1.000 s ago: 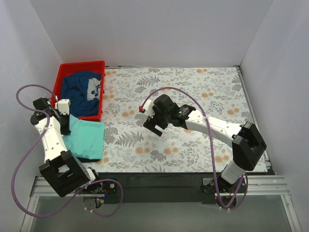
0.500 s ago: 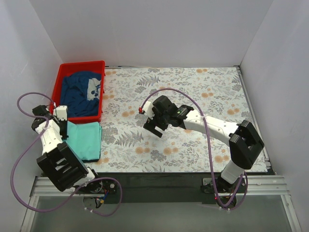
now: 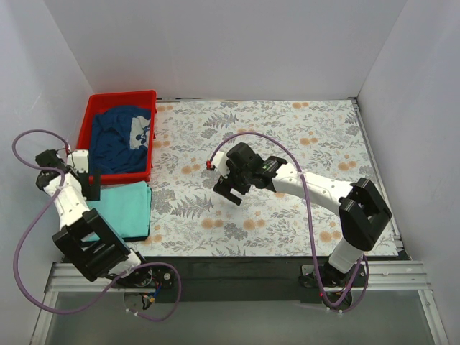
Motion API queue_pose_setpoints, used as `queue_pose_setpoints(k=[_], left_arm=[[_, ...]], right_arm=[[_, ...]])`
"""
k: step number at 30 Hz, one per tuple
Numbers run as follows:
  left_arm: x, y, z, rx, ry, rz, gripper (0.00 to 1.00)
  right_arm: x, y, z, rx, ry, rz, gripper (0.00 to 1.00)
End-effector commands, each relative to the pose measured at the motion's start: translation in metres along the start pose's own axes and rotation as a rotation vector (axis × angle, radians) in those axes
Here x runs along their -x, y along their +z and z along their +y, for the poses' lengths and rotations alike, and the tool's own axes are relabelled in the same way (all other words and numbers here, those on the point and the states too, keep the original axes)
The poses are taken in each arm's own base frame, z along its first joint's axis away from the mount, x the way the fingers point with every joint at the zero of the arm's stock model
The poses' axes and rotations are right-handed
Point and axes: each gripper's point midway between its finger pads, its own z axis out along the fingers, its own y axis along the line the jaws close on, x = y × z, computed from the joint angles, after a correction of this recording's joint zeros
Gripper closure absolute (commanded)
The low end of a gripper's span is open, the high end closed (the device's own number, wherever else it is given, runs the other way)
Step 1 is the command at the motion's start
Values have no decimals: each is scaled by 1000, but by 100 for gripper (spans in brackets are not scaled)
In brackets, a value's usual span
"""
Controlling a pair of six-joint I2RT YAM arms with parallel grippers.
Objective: Fold and stack the t-shirts
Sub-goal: Reset both grippers
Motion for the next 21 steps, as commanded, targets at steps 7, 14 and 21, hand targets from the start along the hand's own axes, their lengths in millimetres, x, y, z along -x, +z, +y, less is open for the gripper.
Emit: queue_pose_setpoints(k=[7,14,21], left_arm=[[84,-83,-27,-8,111,-208,15],[185,-105,-145,-221,152,-291,14],[232,-90,-287,-420,194,-287,14]], right_arm=[[20,-33,-13,47,74,-101,2],[9,-75,-68,-42,227,-178,2],[-46,-108,-125,-135,472,-210,2]])
